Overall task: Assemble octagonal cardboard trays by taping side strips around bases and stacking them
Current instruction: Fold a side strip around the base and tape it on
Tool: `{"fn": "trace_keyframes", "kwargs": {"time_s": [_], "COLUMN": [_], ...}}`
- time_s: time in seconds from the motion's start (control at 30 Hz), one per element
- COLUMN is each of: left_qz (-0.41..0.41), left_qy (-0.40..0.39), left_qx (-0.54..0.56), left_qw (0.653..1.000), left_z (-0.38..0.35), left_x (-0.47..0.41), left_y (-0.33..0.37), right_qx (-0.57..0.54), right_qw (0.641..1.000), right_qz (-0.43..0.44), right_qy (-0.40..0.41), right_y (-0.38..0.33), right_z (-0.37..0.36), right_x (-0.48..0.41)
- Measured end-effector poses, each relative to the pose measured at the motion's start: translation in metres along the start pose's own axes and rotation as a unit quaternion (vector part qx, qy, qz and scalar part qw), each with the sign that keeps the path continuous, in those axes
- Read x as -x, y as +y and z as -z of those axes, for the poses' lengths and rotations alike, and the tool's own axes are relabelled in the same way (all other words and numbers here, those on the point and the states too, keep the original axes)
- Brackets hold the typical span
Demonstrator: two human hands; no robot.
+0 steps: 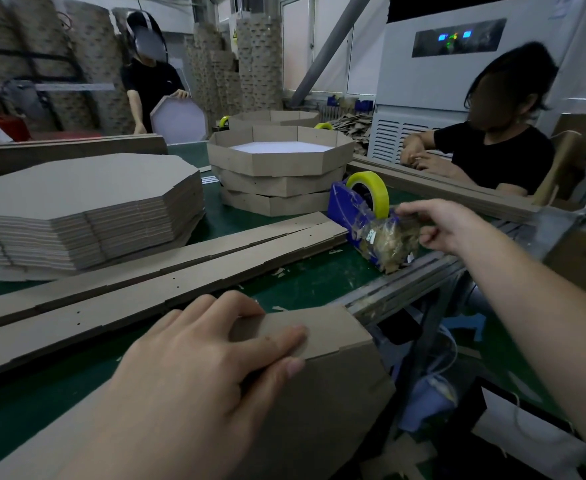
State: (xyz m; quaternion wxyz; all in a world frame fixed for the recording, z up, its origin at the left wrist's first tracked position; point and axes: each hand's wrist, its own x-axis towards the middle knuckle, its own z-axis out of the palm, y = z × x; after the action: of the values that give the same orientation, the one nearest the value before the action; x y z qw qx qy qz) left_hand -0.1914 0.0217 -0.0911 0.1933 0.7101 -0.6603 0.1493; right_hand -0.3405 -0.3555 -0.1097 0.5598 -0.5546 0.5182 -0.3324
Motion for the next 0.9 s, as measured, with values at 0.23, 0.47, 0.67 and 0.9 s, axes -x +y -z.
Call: {"fn": "trace_keyframes", "kwargs": {"time_s": [0.23, 0.47, 0.67, 0.9], "left_qz": [-0.005, -0.002, -0.001, 0.012], "left_qy": [0.006, 0.002, 0.0, -0.006], "left_qx": [-0.001, 0.008, -0.017, -0.04], "left_qw": [1.0, 1.0, 1.0, 0.999], "left_z": [0.0, -0.001, 0.0, -0.002], "left_x": [0.0, -0.001, -0.004, -0.007], "left_y": [-0.001, -0.002, -0.004, -0.002], "right_qx": [-0.295, -0.034, 0.345, 0.048], "right_qw": [0.952, 0.983, 0.892, 0.909], "right_qz": [0.083, 0.136, 0.209, 0.408], "right_qy": [-0.004, 0.121, 0.206, -0.068], "right_y": [0.023, 0.061, 0.052, 0.03], "right_z": [0.001, 0.01, 0.02, -0.03], "right_x": [0.019, 0.041, 0.09, 0.207]}}
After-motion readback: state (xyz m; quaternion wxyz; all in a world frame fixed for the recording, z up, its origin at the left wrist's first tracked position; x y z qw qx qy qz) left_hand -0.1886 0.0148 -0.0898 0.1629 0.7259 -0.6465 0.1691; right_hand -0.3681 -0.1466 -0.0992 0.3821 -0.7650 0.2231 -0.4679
